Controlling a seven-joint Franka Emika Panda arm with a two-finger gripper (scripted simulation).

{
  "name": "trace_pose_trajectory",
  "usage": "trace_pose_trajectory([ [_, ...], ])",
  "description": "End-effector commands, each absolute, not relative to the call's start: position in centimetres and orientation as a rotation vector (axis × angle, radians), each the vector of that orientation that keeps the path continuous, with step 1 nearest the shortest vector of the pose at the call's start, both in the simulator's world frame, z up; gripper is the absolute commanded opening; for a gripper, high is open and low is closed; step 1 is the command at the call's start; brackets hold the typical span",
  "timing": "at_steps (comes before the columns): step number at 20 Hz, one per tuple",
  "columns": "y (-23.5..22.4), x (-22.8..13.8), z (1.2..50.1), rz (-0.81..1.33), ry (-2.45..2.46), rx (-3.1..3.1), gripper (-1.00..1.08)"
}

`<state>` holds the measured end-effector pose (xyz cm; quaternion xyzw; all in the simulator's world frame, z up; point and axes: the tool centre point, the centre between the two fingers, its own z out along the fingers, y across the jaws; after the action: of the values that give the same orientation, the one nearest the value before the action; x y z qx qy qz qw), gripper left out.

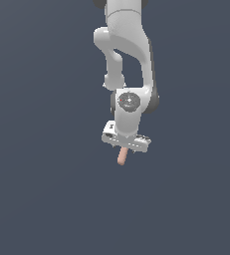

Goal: Pick up the object and move it to a goal position.

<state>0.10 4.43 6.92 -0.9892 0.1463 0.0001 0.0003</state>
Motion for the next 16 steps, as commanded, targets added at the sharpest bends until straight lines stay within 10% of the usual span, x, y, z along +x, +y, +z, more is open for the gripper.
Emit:
trace_pose_trajectory([
  [1,4.4,0.1,6.5,0.001,0.460,-3.107,1.00],
  [15,4.4,0.1,2.0,0.000,0.467,-3.107,1.00],
  [16,4.4,0.1,2.0,0.000,0.467,-3.107,-1.00],
])
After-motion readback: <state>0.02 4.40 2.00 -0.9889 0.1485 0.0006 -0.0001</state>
